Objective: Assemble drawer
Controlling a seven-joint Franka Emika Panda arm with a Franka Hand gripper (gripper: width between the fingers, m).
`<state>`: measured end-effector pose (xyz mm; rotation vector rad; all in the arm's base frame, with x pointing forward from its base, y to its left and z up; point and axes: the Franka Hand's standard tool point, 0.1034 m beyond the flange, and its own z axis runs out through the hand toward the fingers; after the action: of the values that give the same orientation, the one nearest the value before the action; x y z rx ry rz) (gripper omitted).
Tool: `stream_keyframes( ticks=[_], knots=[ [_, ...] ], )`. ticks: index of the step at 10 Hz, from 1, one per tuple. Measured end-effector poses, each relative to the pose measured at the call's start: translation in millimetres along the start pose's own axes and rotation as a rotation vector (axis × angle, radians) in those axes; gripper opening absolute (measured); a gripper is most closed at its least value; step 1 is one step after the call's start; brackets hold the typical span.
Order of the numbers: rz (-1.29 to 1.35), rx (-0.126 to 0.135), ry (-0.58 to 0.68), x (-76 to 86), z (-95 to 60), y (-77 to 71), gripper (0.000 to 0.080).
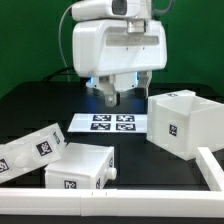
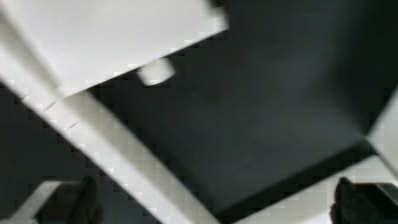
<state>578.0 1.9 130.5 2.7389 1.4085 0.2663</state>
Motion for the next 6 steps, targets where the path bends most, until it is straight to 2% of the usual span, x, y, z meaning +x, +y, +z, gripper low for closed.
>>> stream_keyframes(
  ticks=[1, 4, 5, 6],
  knots=[
    [-0.069, 0.01, -0.017, 6.9, 0.6, 11.1, 0.065],
    [-0.062, 0.008, -0.014, 7.8, 1.2, 11.9, 0.065],
    [-0.096, 0.004, -0.019, 6.8, 5.6, 14.1, 0.065],
    [-0.132, -0.002, -0.027, 9.7, 21.2, 22.7, 0.065]
  ],
)
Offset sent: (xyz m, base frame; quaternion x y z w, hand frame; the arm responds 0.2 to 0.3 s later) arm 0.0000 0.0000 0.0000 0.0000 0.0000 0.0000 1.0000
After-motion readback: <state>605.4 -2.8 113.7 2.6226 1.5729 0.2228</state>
